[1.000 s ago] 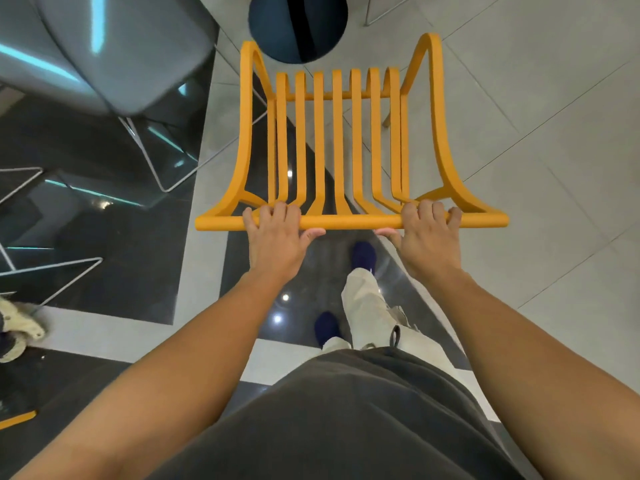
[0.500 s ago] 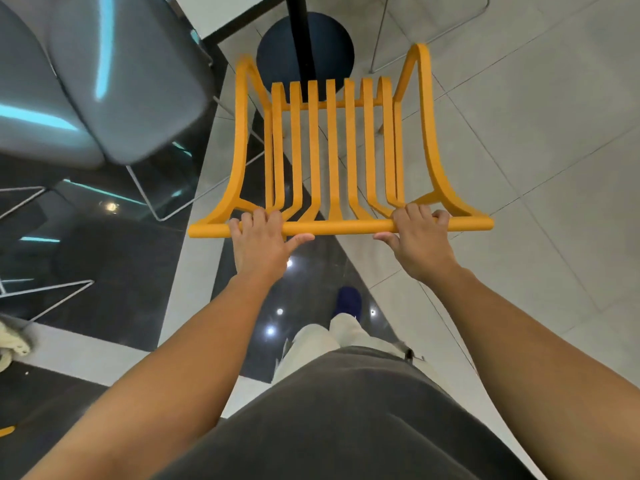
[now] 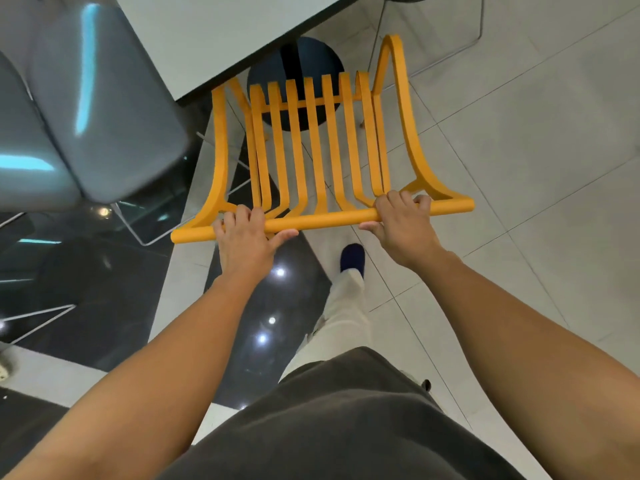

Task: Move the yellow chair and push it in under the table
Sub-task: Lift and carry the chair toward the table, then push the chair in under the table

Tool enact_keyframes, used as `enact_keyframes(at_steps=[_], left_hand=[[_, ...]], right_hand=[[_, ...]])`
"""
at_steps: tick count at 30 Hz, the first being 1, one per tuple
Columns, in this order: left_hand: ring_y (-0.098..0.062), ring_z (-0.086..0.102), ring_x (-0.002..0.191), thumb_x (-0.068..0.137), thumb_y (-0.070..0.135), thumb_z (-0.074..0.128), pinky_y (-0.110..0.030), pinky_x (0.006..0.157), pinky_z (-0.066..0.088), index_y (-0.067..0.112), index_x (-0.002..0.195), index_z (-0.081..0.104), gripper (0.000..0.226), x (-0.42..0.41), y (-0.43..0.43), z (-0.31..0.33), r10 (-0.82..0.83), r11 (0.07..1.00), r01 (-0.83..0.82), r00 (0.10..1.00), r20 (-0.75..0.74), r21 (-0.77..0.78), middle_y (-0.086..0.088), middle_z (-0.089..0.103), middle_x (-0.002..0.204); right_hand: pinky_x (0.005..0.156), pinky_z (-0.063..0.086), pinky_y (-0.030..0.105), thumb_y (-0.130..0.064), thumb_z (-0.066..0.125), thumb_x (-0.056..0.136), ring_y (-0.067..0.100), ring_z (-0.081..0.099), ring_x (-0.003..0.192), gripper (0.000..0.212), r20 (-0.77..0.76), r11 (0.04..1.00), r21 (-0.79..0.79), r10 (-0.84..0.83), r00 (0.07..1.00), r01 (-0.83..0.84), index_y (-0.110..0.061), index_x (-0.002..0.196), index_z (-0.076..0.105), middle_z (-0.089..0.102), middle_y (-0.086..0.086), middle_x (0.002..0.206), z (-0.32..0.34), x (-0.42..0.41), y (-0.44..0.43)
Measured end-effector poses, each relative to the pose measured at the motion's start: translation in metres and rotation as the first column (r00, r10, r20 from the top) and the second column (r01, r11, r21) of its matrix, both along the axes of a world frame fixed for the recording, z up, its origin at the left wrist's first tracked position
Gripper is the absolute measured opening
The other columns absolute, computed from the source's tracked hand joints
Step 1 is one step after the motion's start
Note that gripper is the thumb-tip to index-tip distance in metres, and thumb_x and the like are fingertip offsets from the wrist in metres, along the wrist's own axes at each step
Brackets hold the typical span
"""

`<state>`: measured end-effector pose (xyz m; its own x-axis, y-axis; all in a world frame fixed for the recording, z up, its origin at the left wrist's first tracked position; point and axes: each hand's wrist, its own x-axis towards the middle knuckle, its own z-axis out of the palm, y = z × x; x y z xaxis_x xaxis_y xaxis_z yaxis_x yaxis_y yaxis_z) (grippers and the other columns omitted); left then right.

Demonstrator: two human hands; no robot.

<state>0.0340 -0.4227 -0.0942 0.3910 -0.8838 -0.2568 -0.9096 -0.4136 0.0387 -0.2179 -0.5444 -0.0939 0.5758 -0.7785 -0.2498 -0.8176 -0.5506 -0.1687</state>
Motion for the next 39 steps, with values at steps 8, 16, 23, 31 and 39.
enact_keyframes(at_steps=[8, 16, 23, 31, 39], left_hand=[[-0.038, 0.049, 0.09, 0.081, 0.081, 0.028, -0.054, 0.084, 0.038, 0.007, 0.093, 0.058, 0.081, 0.016, -0.079, -0.004, 0.051, 0.998, -0.052, 0.999, -0.01, -0.047, -0.018, 0.056, 0.096], [-0.037, 0.049, 0.087, 0.08, 0.079, 0.029, -0.052, 0.081, 0.038, 0.006, 0.092, 0.059, 0.08, 0.023, -0.128, 0.0, 0.12, 0.991, -0.121, 0.992, -0.028, -0.05, -0.018, 0.057, 0.095], [-0.038, 0.049, 0.094, 0.081, 0.081, 0.027, -0.054, 0.086, 0.038, 0.007, 0.097, 0.059, 0.081, 0.039, -0.158, -0.001, 0.14, 0.99, -0.14, 0.99, -0.026, -0.011, -0.017, 0.056, 0.102], [-0.039, 0.048, 0.093, 0.077, 0.081, 0.034, -0.052, 0.085, 0.038, 0.004, 0.093, 0.059, 0.082, 0.028, -0.159, -0.005, 0.181, 0.983, -0.181, 0.983, 0.013, -0.025, -0.019, 0.056, 0.098], [-0.034, 0.047, 0.088, 0.073, 0.086, 0.019, -0.048, 0.082, 0.039, 0.006, 0.091, 0.06, 0.091, -0.01, -0.179, -0.002, 0.239, 0.971, -0.239, 0.971, 0.024, 0.003, -0.015, 0.056, 0.094]], right_hand=[[0.095, 0.032, 0.051, -0.059, 0.035, 0.09, 0.029, 0.048, 0.104, 0.054, -0.003, 0.998, 0.058, 0.038, 0.999, -0.037, -0.013, 0.111, 0.056, 0.057, 0.009, 0.109, -0.001, 0.021, -0.095], [0.097, 0.029, 0.05, -0.059, 0.035, 0.091, 0.029, 0.048, 0.105, 0.054, 0.035, 0.991, 0.09, 0.094, 0.995, -0.097, -0.015, 0.113, 0.055, 0.057, 0.008, 0.109, -0.003, 0.039, -0.162], [0.093, 0.032, 0.053, -0.055, 0.041, 0.092, 0.031, 0.05, 0.1, 0.049, 0.046, 0.99, 0.043, 0.133, 0.99, -0.135, -0.012, 0.11, 0.056, 0.058, 0.011, 0.105, -0.003, 0.055, -0.195], [0.094, 0.032, 0.051, -0.057, 0.035, 0.092, 0.029, 0.05, 0.1, 0.053, 0.026, 0.989, 0.03, 0.144, 0.989, -0.144, -0.012, 0.11, 0.056, 0.058, 0.009, 0.104, -0.006, 0.05, -0.194], [0.095, 0.029, 0.051, -0.058, 0.036, 0.091, 0.029, 0.048, 0.102, 0.053, 0.021, 0.978, 0.056, 0.202, 0.979, -0.202, -0.014, 0.112, 0.056, 0.056, 0.009, 0.107, -0.003, 0.021, -0.227]])
